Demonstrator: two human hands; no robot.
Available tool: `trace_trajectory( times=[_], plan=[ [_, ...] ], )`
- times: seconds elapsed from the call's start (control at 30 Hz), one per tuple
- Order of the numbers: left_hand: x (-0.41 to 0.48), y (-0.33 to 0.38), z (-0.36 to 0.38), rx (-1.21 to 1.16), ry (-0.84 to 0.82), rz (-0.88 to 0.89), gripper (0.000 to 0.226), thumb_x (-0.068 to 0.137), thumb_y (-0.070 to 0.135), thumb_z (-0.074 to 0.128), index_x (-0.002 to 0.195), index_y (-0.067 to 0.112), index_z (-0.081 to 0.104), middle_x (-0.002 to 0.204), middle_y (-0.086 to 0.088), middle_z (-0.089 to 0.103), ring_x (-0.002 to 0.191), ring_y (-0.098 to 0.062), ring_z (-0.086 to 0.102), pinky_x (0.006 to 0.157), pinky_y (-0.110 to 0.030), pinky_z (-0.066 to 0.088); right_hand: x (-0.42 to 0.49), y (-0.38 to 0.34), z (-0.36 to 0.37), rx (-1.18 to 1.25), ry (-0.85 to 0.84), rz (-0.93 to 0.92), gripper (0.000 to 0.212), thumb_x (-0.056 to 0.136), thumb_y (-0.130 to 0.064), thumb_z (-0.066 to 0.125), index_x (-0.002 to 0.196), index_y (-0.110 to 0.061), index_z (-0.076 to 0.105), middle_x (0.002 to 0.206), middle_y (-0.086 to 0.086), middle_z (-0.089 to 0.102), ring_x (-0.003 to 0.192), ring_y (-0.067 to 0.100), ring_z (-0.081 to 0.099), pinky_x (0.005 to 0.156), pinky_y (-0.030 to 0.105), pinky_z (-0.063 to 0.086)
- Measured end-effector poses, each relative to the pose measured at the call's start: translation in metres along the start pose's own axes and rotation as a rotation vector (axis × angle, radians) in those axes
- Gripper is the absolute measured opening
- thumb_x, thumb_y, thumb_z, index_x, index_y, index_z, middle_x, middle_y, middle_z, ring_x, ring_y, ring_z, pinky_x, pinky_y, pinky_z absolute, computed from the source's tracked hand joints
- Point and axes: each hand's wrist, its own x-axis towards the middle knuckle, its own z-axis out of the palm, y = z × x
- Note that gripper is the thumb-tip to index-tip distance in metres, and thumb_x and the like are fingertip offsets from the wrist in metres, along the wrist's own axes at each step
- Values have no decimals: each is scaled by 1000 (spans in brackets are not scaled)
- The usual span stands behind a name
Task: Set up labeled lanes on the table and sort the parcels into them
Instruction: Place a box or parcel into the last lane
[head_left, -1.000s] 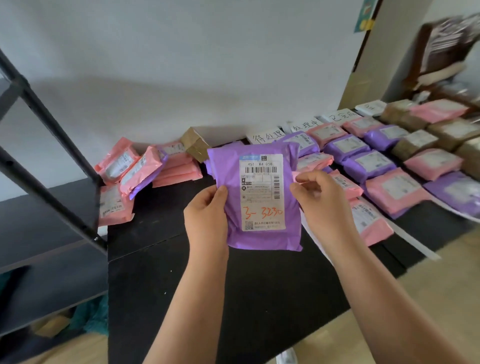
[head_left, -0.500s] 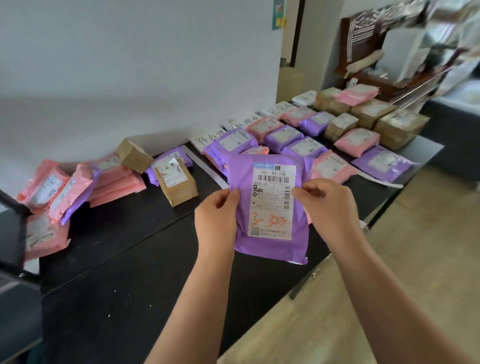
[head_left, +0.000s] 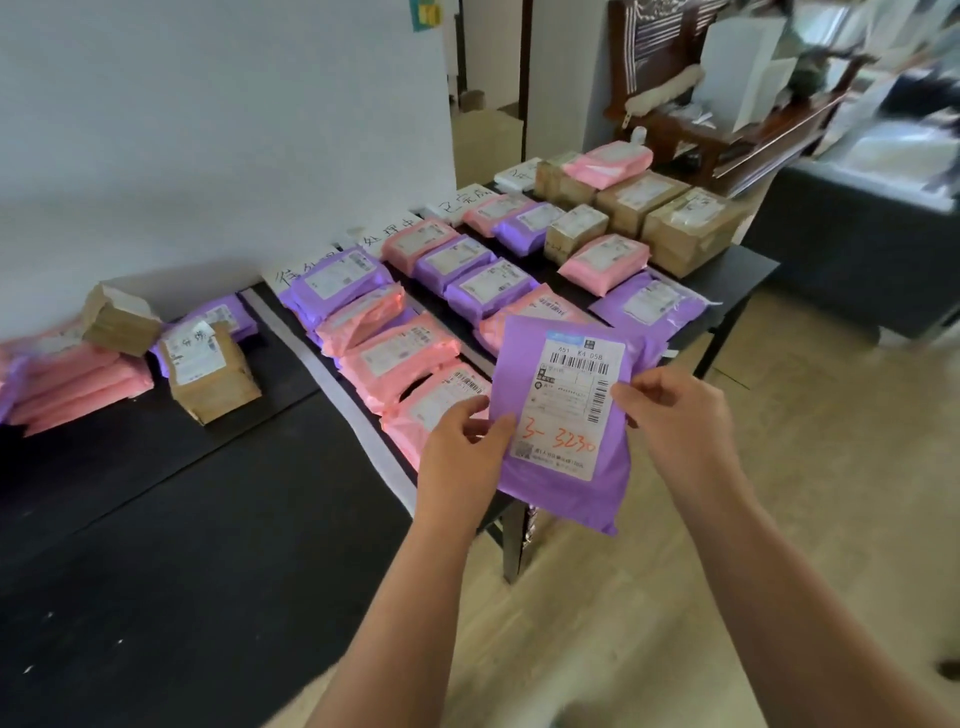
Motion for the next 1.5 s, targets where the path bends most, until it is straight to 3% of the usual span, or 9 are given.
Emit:
trace_trajectory(
  times=[0.13, 0.23, 0.47, 0.73, 0.9, 1.0, 1.13, 1.37, 1.5],
  plan=[
    [7, -3, 30, 71, 33, 5, 20, 94, 19, 64, 113, 23, 63, 94, 16, 65, 85, 1, 61, 63, -13, 45, 27, 25, -12, -2, -19, 59, 3, 87, -16, 71, 87, -12, 71, 84, 2, 74, 82, 24, 71, 83, 45, 57],
    [25, -1, 40, 157, 76, 12, 15, 93, 17, 64, 105, 26, 63, 93, 17, 66, 83, 2, 60, 60, -11, 41, 46, 36, -9, -3, -53, 100, 4, 88, -13, 71, 89, -9, 70, 85, 5, 74, 78, 22, 69, 74, 36, 55],
    [96, -1, 50, 271, 109, 59, 14, 93, 21, 66, 107, 24, 64, 90, 16, 63, 79, 1, 57, 63, -12, 41, 103, 43, 18, -46, -101, 163, 5, 89, -12, 69, 84, -9, 70, 78, 3, 71, 72, 18, 65, 65, 28, 46],
    [183, -4, 87, 399, 57, 81, 36, 92, 23, 66, 127, 16, 60, 121, 0, 64, 112, -21, 58, 95, -39, 49, 172, 62, 35, -7, -41, 344, 16, 91, -5, 63, 75, -6, 65, 69, 6, 68, 64, 19, 61, 59, 27, 44],
    [206, -15, 123, 495, 47, 94, 43, 92, 17, 65, 134, 15, 55, 134, -5, 54, 124, -24, 45, 98, -32, 39, 201, 91, 36, 12, 17, 445, 12, 88, -2, 61, 83, 8, 66, 65, 7, 64, 64, 23, 54, 66, 34, 44],
    [213, -25, 149, 547, -24, 99, 38, 92, 12, 62, 130, 11, 58, 133, -6, 55, 125, -26, 45, 104, -31, 32, 225, 109, 36, -49, 12, 498, 15, 89, -2, 58, 87, 12, 65, 68, 11, 62, 64, 22, 51, 62, 30, 42],
    [214, -39, 179, 687, -113, 112, 38, 95, 13, 57, 133, 12, 56, 139, -4, 52, 130, -26, 43, 108, -33, 31, 251, 135, 35, -151, -95, 570, 17, 91, -3, 57, 88, 10, 68, 72, 11, 63, 66, 21, 51, 54, 27, 38],
    [215, -57, 214, 858, -230, 40, 43, 102, 21, 43, 145, 18, 45, 153, -2, 37, 135, -22, 40, 111, -32, 32, 275, 163, 30, -149, -270, 586, 25, 89, 3, 54, 68, -6, 65, 67, 5, 67, 69, 22, 58, 72, 34, 50],
    [220, -64, 223, 942, -240, 0, 50, 102, 34, 42, 150, 21, 34, 161, -4, 22, 145, -24, 26, 118, -35, 23, 288, 162, 24, -346, -431, 424, 11, 92, -8, 58, 81, -10, 57, 82, 6, 61, 70, 20, 57, 55, 26, 42]
  ],
)
